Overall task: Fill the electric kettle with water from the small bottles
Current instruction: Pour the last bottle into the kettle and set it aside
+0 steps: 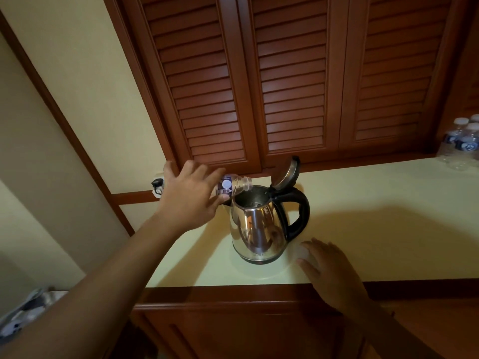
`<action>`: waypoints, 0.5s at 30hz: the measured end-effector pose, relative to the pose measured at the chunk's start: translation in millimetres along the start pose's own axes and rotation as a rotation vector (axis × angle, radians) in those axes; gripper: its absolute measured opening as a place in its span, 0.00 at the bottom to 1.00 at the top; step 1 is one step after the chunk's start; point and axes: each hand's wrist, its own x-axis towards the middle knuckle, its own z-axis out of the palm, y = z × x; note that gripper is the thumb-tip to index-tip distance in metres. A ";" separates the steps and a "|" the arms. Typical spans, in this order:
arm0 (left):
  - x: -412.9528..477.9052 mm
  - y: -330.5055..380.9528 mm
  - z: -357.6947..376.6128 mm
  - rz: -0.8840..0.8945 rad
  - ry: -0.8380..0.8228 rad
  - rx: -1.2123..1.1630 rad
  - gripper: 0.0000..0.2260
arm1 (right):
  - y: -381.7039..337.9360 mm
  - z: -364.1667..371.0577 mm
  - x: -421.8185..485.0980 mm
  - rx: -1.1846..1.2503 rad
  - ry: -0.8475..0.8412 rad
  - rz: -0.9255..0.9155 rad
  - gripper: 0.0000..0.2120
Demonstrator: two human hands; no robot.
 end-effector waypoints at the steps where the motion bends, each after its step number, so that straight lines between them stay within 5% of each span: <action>1: -9.5 2.2 1.4 -0.071 -0.011 -0.106 0.29 | -1.4 -1.5 -1.6 0.049 0.015 -0.011 0.23; 6: -70.7 37.8 -2.1 -0.175 -0.053 -0.694 0.23 | -21.6 -31.5 -8.3 0.268 0.064 -0.026 0.15; 15: -103.3 83.7 -5.1 -0.015 -0.104 -0.856 0.22 | -52.5 -108.4 -8.1 0.264 -0.061 -0.213 0.17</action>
